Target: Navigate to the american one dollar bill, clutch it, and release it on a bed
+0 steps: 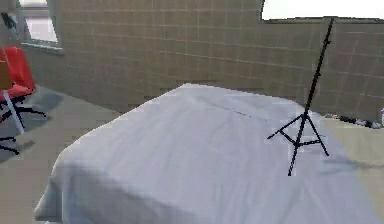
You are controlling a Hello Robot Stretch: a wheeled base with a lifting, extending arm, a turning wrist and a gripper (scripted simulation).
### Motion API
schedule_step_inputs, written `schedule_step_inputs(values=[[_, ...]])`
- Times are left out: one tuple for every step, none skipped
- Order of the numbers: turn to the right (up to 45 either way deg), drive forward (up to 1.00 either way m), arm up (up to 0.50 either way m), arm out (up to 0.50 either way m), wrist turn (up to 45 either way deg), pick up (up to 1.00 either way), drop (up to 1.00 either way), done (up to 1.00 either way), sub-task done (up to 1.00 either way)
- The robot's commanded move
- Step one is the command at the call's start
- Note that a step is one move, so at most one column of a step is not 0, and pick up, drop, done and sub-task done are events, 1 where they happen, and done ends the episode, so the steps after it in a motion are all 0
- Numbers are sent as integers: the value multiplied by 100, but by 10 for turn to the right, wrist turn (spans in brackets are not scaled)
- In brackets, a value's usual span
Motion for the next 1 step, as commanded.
schedule_step_inputs(values=[[450,0,0,0,0,0,0,0,0]])
